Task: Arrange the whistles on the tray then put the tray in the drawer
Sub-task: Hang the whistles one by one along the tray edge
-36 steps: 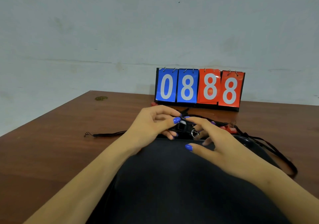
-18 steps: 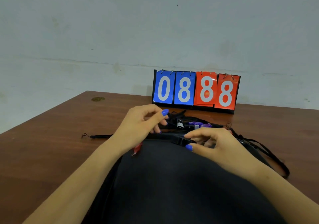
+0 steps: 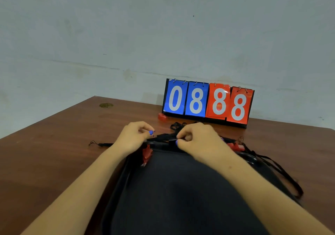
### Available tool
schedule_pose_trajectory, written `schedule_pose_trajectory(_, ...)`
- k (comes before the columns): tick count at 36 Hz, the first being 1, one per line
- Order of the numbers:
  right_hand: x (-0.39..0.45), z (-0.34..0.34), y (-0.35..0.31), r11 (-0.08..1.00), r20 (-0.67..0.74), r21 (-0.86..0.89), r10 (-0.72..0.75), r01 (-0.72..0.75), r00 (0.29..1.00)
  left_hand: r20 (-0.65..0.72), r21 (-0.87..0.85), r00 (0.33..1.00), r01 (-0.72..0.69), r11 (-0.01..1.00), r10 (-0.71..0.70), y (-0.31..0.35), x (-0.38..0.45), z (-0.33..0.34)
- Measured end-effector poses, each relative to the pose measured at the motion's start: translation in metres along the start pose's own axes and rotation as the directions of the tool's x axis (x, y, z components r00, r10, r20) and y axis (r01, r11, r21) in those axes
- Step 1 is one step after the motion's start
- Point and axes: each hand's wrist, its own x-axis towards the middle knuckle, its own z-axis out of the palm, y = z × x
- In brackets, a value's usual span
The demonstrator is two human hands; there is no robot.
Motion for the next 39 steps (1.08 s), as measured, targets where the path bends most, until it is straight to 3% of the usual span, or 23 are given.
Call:
schedule_pose_trajectory(3, 0.007, 0.023, -0.005, 0.992, -0.026, -0.125, 0.008, -0.011, 1.000, 0.086, -0.024, 0.996, 0.041, 0.999, -0.038, -0.006, 0.001, -0.001)
schedule_pose_trajectory(9, -0.001, 0.049, 0.003, 0.961, 0.040, -0.273, -0.024, 0.034, 0.999, 0.022, -0.030, 0.992, 0.125, 0.992, -0.124, -0.020, 0.003, -0.002)
schedule_pose_trajectory(15, -0.006, 0.059, 0.014, 0.998, 0.114, 0.002, 0.062, -0.063, 0.991, 0.085, -0.051, 0.988, 0.134, 0.990, -0.129, -0.017, 0.002, -0.003)
schedule_pose_trajectory(19, -0.006, 0.060, 0.013, 0.965, 0.131, 0.248, 0.059, -0.091, 0.990, 0.125, -0.035, 0.980, 0.158, 0.987, -0.152, -0.016, 0.002, -0.004)
schedule_pose_trajectory(22, -0.007, 0.058, 0.011, 0.936, 0.150, 0.338, 0.045, -0.094, 0.988, 0.137, -0.061, 0.980, 0.155, 0.986, -0.145, -0.015, 0.003, -0.006)
schedule_pose_trajectory(26, -0.006, 0.056, 0.015, 0.981, 0.110, 0.187, 0.024, -0.044, 0.994, 0.143, -0.059, 0.980, 0.149, 0.987, -0.140, -0.015, 0.004, -0.006)
schedule_pose_trajectory(32, -0.007, 0.047, 0.013, 1.000, 0.190, -0.009, 0.007, -0.005, 0.982, 0.186, -0.066, 0.972, 0.161, 0.985, -0.147, -0.015, 0.005, -0.008)
schedule_pose_trajectory(39, -0.009, 0.048, 0.012, 0.999, 0.174, -0.044, -0.004, 0.012, 0.985, 0.248, -0.068, 0.956, 0.181, 0.981, -0.159, -0.016, 0.006, -0.012)
